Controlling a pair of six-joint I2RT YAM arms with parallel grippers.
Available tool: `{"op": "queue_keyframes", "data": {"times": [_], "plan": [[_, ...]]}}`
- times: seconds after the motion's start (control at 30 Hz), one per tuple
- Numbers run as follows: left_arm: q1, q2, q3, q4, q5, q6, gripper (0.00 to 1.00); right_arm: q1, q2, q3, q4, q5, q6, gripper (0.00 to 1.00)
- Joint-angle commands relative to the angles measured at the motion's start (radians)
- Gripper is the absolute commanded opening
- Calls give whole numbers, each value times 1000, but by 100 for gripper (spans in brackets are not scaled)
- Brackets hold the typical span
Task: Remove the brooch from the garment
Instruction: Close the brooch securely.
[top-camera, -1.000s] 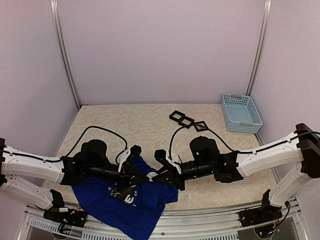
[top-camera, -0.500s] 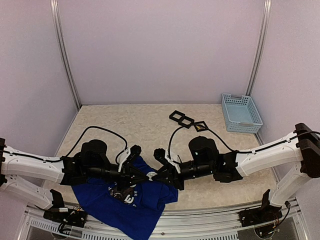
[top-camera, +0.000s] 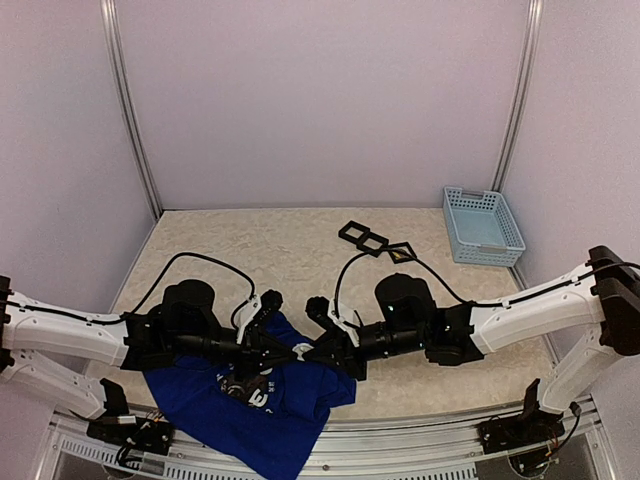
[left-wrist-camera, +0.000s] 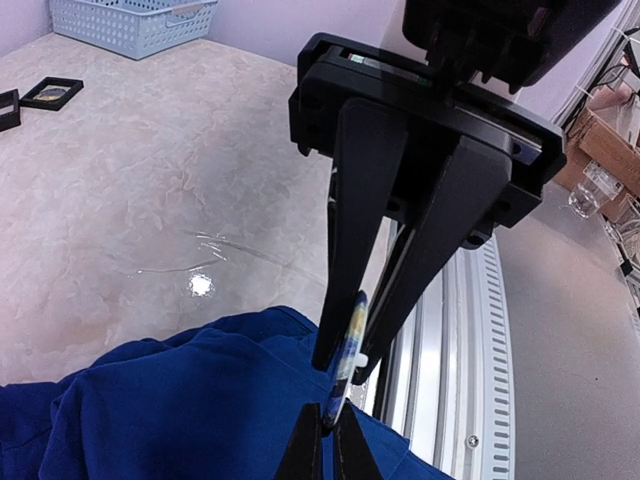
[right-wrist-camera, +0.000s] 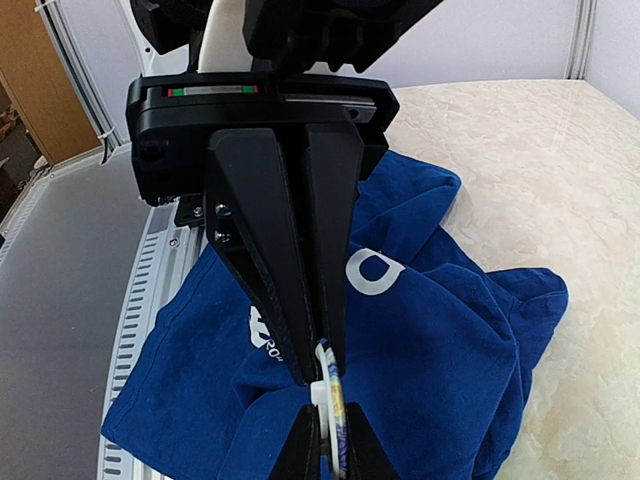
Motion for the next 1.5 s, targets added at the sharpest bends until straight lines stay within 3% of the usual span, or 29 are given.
{"op": "queue_keyframes", "data": {"times": [0.0, 1.47], "plan": [[-29, 8, 23, 54, 74, -4, 0, 7, 24, 31, 4, 106, -2, 7], [32, -34, -4, 50, 3, -58, 0, -5, -110, -79, 93, 376, 62, 9]]}}
